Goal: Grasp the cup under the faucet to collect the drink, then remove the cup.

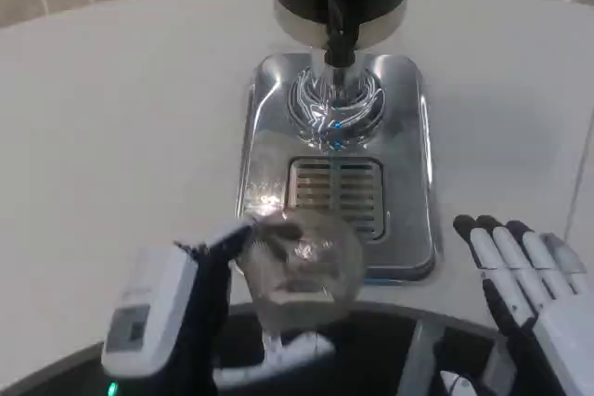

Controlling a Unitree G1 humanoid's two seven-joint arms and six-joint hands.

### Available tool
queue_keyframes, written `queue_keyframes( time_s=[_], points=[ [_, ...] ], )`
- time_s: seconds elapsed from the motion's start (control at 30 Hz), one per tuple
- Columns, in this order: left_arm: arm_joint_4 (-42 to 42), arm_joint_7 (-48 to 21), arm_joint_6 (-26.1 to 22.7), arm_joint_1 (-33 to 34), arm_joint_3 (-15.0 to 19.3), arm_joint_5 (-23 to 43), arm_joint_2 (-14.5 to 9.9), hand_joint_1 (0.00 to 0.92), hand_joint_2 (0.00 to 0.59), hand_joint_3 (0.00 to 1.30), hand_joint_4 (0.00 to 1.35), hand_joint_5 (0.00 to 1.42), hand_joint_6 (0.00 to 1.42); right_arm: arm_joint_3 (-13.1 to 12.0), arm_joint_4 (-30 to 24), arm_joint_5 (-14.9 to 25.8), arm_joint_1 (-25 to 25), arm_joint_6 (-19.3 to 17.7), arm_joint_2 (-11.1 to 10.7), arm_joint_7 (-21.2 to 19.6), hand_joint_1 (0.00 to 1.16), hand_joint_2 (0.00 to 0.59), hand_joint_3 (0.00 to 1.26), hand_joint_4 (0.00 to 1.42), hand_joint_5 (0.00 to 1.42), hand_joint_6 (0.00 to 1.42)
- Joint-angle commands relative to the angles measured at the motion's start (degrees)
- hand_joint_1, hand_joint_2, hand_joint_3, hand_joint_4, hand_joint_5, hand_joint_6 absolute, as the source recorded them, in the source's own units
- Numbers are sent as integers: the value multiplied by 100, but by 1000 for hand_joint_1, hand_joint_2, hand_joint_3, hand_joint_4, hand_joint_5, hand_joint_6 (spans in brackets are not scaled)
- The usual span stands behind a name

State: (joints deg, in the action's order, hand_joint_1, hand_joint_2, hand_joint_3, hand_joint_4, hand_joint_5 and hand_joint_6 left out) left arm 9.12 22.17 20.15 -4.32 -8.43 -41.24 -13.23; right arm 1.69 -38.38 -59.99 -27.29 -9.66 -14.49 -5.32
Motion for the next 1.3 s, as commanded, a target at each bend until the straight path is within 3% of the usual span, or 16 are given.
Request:
queue_keyframes(
  time_s=[0.03,0.33,0.57,0.83,1.3],
  points=[
    [-577,86,-137,705,127,195,131,705,66,1167,1290,1419,1424,-33,-59,-35,-52,76,42,-11,351,513,0,0,0,0],
    [-1898,311,-173,1976,109,325,218,705,66,1167,1290,1419,1424,23,-292,-382,-227,405,321,45,362,517,0,0,0,0],
    [-2915,455,-76,2830,-166,253,346,705,66,1159,1290,1419,1424,65,-530,-518,-285,569,420,272,370,520,0,0,0,0],
    [-4234,754,117,3706,-478,255,335,705,66,1159,1290,1419,1424,9,-629,-480,-341,608,407,463,380,517,0,0,0,0],
    [-5728,1060,127,4623,-390,663,227,705,79,1147,1259,1419,1424,16,-588,-437,-348,622,405,598,400,515,0,0,0,0]
  ],
)
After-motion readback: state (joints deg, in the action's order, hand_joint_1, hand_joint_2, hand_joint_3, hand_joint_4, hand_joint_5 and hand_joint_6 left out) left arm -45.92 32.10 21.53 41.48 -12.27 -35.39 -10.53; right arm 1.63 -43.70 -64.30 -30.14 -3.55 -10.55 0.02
